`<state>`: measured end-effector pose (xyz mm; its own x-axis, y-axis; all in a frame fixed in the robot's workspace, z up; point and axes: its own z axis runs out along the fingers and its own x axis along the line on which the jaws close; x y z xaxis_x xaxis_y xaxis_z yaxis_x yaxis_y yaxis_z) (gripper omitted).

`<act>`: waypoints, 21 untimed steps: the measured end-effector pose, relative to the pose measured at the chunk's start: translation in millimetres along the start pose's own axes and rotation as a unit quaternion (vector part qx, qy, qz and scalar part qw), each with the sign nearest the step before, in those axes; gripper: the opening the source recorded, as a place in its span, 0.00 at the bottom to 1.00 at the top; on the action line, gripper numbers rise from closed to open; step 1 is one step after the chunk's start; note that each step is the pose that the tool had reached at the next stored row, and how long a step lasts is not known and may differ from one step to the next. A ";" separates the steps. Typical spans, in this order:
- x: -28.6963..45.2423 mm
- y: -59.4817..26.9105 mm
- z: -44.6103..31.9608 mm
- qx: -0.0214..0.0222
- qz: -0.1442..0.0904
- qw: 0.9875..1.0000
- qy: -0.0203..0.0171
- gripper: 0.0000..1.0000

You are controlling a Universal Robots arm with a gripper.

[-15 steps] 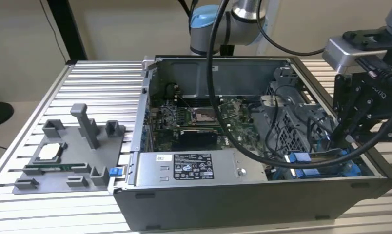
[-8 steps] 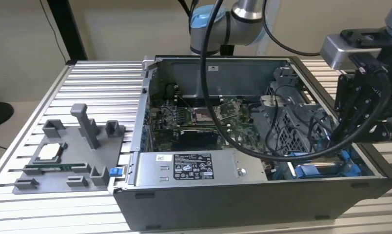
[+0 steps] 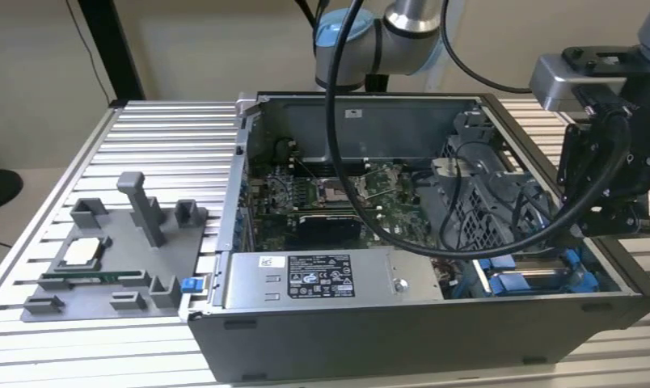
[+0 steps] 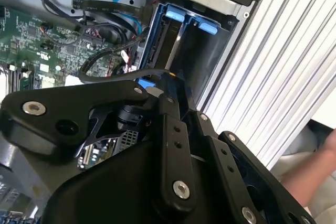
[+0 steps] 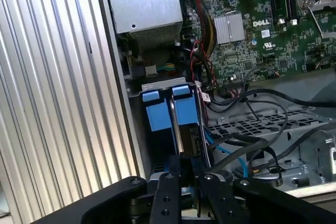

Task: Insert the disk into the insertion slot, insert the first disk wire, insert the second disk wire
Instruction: 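Insert the first disk wire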

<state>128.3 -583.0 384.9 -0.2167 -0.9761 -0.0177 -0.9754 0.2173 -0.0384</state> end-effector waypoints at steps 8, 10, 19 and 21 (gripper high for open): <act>0.0 -0.3 0.0 0.000 0.000 1.000 0.000 0.00; -0.1 -2.3 0.4 -0.003 0.000 1.000 0.001 0.00; -2.3 -14.3 4.5 -0.026 0.000 1.000 -0.001 0.00; -3.2 -18.0 5.2 -0.028 -0.001 1.000 -0.002 0.00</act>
<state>146.8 -583.8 380.5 -0.2141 -0.9766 -0.0220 -0.9767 0.2138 0.0174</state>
